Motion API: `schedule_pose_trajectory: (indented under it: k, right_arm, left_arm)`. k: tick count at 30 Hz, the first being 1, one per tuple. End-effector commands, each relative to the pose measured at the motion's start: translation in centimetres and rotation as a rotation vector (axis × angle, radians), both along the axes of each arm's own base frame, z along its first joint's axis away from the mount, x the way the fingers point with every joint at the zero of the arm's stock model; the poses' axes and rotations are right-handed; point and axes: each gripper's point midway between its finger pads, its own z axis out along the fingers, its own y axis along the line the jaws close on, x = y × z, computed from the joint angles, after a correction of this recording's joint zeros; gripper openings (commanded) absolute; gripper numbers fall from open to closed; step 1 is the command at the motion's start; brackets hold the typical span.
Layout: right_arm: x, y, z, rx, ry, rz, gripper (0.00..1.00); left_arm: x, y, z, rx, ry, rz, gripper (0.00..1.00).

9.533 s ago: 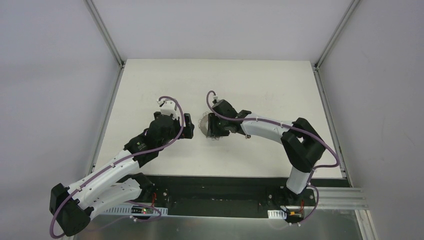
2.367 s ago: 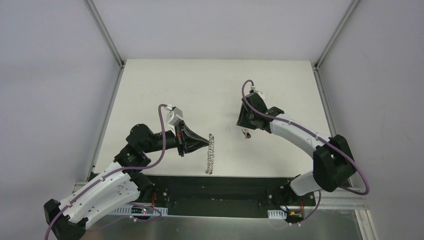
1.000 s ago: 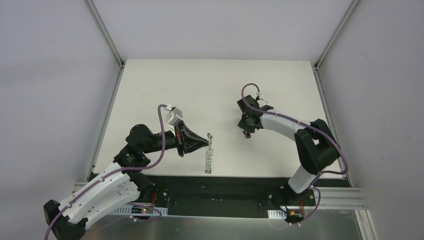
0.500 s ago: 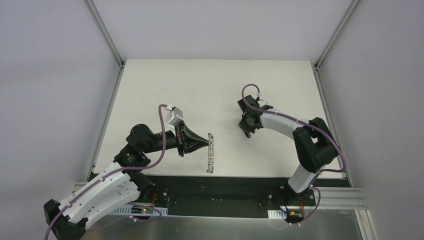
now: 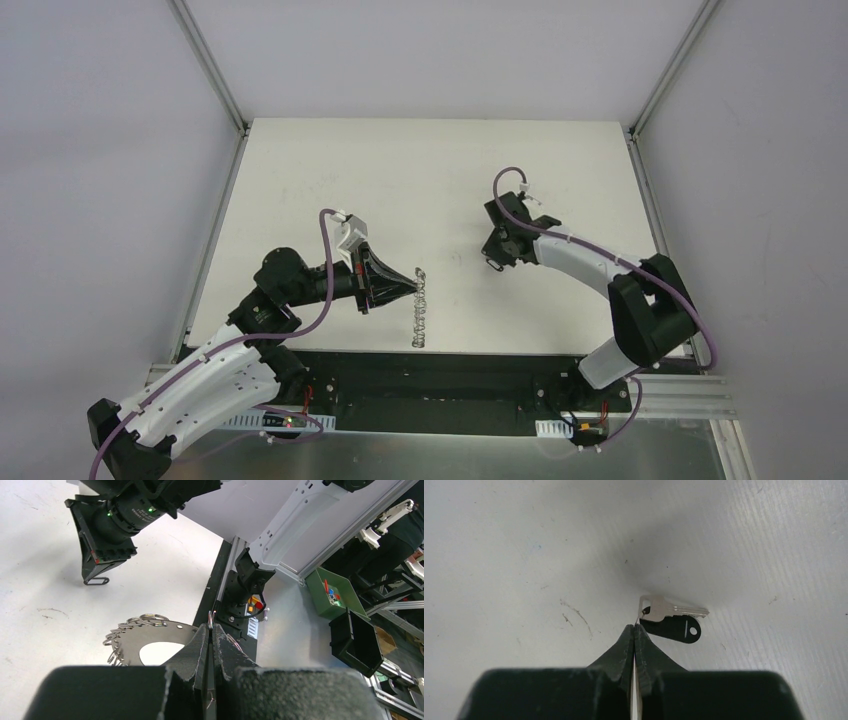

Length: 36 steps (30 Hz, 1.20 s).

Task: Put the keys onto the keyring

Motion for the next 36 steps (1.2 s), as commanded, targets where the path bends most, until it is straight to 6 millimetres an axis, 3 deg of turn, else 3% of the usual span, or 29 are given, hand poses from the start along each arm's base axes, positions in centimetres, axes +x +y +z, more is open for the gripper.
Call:
schedule_pose_trajectory:
  k: [1,7,14,26,36]
  right_arm:
    - [0.0,-0.2,2.1,0.021,-0.066,0.037,0.00]
    - [-0.9,0.9,3.9,0.101,-0.123,0.136,0.00]
    - [-2.8,2.5,9.5,0.194,-0.297,0.351,0.00]
    - [-10.9,6.0,19.1,0.364,-0.455,0.869,0.00]
    - [-17.7,8.3,23.7,0.450,-0.520,1.241,0.00]
  left_arm:
    - [0.2,0.1,1.8,-0.043,-0.062,0.010,0.00]
    - [0.2,0.1,1.8,-0.042,-0.061,0.012,0.00]
    - [0.1,0.2,2.0,-0.045,-0.071,0.012,0.00]
    - [-0.3,0.5,2.6,-0.072,-0.094,0.006,0.00]
    - [-0.8,1.1,2.7,-0.122,-0.170,0.014,0.00]
